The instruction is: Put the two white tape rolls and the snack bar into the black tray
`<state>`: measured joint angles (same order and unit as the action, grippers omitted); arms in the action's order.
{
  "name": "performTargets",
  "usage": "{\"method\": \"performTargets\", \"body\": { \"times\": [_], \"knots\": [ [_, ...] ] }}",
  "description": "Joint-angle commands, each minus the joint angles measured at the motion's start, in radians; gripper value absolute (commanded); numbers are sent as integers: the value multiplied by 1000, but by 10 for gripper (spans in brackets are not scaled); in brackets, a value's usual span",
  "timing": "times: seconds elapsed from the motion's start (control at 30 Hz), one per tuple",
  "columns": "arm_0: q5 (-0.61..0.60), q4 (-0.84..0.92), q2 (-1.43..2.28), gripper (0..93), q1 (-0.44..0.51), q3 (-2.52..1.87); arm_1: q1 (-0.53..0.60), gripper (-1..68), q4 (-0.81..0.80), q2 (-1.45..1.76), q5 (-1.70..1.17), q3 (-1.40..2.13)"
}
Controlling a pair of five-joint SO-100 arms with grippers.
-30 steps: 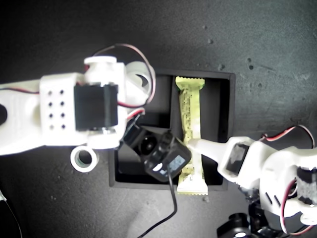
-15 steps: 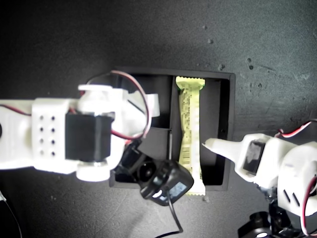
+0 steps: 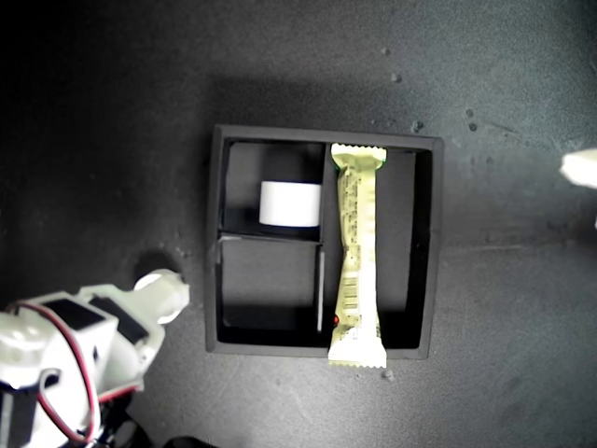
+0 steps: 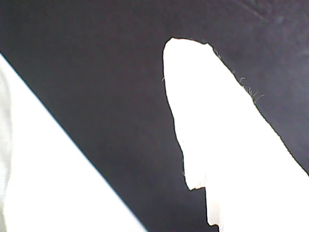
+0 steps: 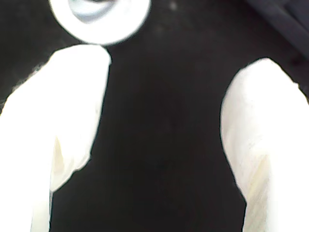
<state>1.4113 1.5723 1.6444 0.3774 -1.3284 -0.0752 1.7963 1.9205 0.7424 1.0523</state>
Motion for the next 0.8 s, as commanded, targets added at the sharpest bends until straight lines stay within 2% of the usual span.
{"method": "performTargets", "body": {
  "times": [0.0,0.17,0.33,0.47,0.77],
  "knots": [
    [95,-189,118,181,58,-222,-32,165,-51,249,95,218],
    [215,-471,252,178,123,-565,-17,143,-178,494,199,557],
    [256,-624,282,178,140,-730,-9,128,-299,617,259,795],
    [239,-689,288,178,118,-790,2,98,-360,647,285,897],
    [232,-729,272,173,117,-801,9,96,-373,647,305,934]
  ]
}}
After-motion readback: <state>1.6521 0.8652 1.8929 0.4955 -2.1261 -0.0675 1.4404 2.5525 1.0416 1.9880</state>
